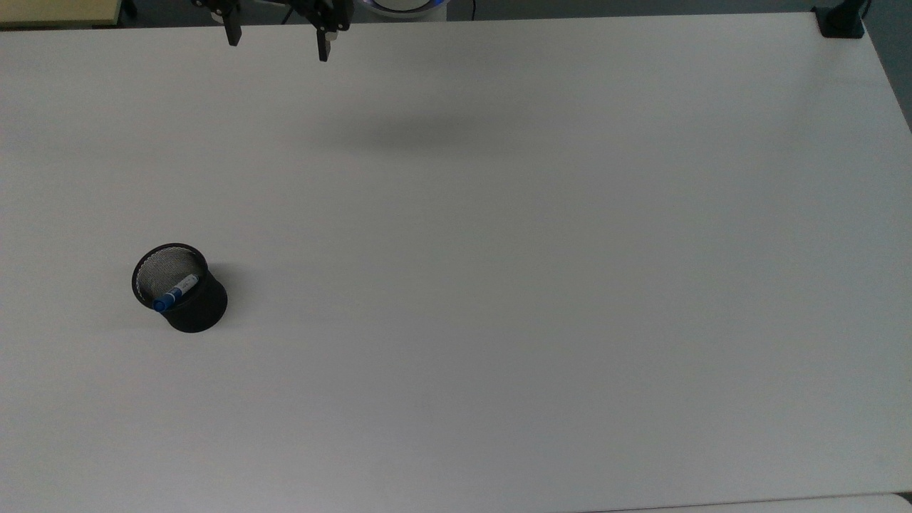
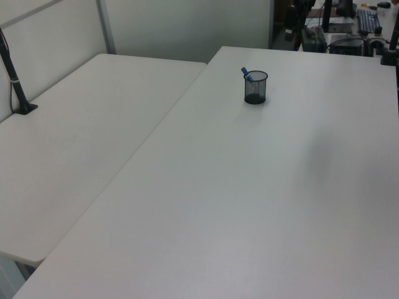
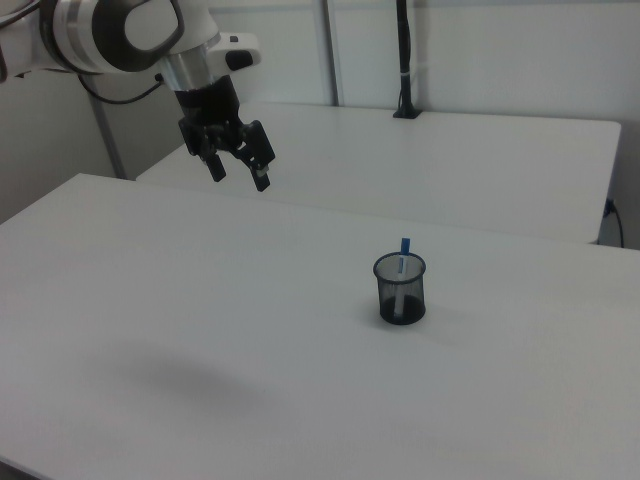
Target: Remove the marker
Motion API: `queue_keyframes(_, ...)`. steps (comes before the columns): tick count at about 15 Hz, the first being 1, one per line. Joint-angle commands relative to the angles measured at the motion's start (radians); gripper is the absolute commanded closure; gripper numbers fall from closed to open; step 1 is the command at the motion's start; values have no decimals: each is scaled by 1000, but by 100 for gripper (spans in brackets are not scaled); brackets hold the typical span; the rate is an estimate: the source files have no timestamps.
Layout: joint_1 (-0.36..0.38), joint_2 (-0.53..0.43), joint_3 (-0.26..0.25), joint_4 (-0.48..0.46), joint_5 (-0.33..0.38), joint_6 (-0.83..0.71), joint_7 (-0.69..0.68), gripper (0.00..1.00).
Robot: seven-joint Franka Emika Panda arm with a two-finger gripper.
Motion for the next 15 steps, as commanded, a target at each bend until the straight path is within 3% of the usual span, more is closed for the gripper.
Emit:
queue_keyframes(1,7,-11,3,-10,5,-14,16,0)
queue_keyframes(11,3,-11,3,-10,5,-43,0,0)
queue_keyframes(15,-31,2,3,-10,4,-48,-192,0)
